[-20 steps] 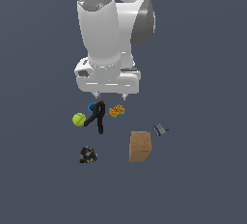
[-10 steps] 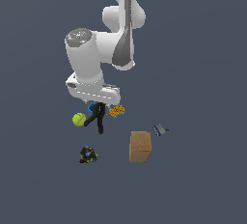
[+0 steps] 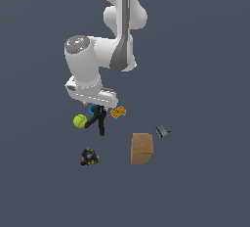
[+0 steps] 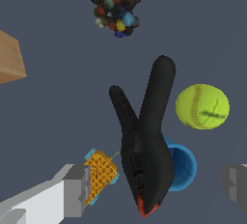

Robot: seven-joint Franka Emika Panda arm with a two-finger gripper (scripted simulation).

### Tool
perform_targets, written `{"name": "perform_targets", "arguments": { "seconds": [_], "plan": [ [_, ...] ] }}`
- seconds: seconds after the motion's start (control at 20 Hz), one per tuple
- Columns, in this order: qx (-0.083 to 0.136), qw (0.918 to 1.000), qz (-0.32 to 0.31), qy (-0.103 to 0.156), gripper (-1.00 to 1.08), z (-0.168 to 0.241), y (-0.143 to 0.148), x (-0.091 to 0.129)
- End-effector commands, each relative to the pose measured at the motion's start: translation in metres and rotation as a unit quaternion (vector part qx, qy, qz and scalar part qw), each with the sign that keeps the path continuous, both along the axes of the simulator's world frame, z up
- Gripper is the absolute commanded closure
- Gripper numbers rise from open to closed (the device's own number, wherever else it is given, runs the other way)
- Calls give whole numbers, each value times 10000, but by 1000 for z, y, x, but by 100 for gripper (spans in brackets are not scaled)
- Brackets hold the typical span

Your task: Pick up a designated object from a clutter of objects.

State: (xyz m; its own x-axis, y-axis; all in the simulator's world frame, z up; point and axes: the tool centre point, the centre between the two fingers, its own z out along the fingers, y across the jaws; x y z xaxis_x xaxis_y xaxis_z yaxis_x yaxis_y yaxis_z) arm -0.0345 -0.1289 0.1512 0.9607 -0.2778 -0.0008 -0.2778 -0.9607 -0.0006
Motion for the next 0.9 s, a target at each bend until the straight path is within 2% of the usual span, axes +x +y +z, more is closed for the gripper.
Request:
{"name": "perform_targets", "arguments": {
  "seconds": [0.0,0.55,0.8,0.85],
  "plan": [
    [0,10000,2,0,-92,-2,0,0],
    [-6,10000,-11,-2,-92,-44,-1,-2],
    [-6,10000,-11,-2,-92,-51,-1,-1],
    [-6,10000,-11,-2,108,-51,-1,-1]
  ]
}}
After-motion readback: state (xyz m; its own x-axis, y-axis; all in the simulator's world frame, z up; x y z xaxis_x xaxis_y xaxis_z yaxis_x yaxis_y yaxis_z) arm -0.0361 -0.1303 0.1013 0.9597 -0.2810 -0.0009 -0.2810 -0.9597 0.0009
